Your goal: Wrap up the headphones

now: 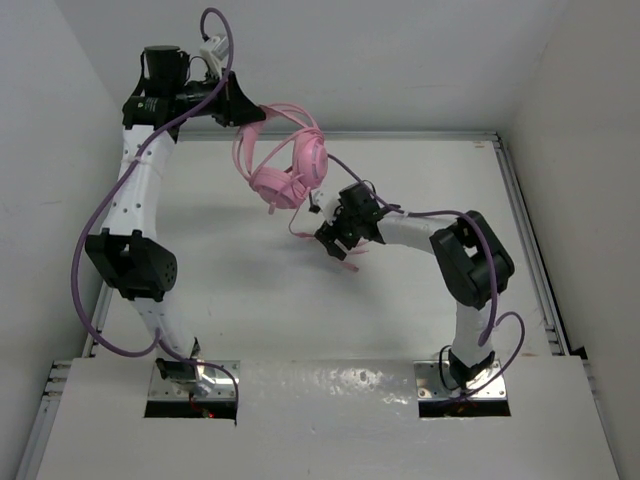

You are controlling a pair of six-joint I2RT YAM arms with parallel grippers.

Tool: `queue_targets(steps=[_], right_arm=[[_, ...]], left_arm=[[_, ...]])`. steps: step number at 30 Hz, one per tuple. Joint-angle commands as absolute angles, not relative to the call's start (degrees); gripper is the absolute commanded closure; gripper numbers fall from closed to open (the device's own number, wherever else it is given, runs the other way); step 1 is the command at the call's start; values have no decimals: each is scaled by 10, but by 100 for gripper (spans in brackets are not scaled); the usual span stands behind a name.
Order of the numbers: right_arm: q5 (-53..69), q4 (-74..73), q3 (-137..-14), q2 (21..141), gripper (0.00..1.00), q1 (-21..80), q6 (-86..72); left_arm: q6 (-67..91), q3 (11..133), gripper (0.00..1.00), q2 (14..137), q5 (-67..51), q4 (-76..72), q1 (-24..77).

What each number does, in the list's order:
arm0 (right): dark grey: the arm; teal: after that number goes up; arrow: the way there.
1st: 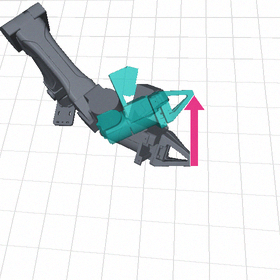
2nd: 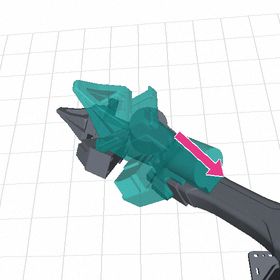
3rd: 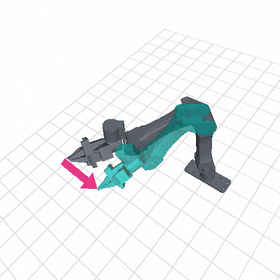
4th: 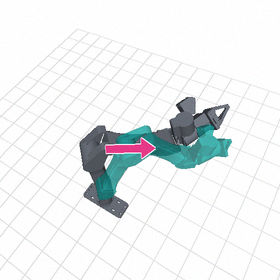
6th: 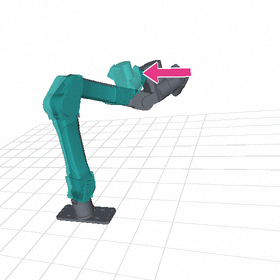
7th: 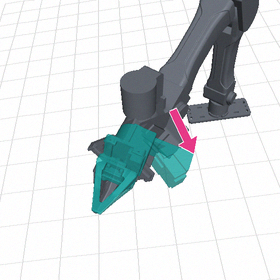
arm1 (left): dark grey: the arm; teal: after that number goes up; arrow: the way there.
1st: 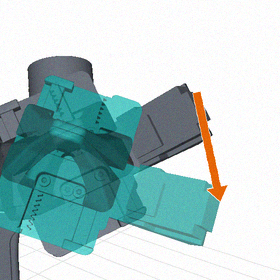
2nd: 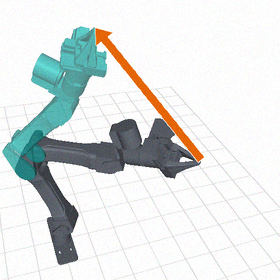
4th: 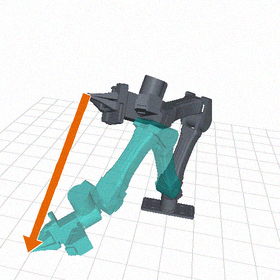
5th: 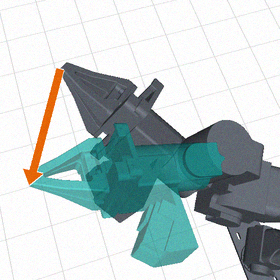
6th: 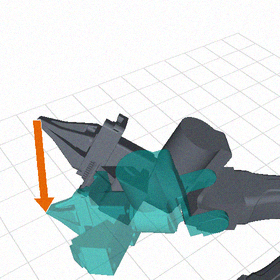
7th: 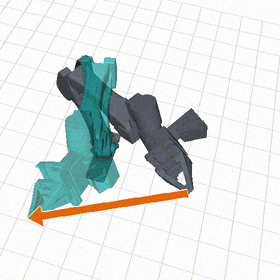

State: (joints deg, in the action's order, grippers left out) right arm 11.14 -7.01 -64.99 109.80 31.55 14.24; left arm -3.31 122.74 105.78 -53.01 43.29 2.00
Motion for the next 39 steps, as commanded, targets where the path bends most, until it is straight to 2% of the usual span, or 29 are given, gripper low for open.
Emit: queue_targets(steps=[1,4,8,11,12,14,15,20,24,27,32,39], right_arm=[[122,-30,-662,1117,25,350,196],[134,-72,-688,1137,27,350,185],[85,-119,-719,1161,40,354,156],[66,-144,-724,1167,57,354,132],[67,-149,-724,1167,71,354,122],[70,-167,-723,1166,85,356,118],[72,-180,-722,1161,99,357,117],[76,-134,-644,1106,100,376,71],[107,48,-535,1021,100,390,-33],[66,161,-450,969,100,406,-111],[10,208,-436,970,100,442,-181],[13,159,-510,980,100,515,-177]], left_arm=[[62,1215,100,1053,-538,354,10],[75,1211,100,1056,-535,345,6],[77,1213,100,1058,-530,346,0],[81,1214,100,1059,-525,345,0],[84,1214,100,1059,-524,343,0],[98,1211,100,1060,-527,333,0],[105,1209,100,1060,-529,324,-14],[209,1168,100,1060,-540,265,-30],[365,1092,100,1051,-575,111,-55],[348,1098,100,1050,-539,149,-58],[353,1092,100,1047,-492,172,-57],[310,1100,100,1046,-360,254,-51]])
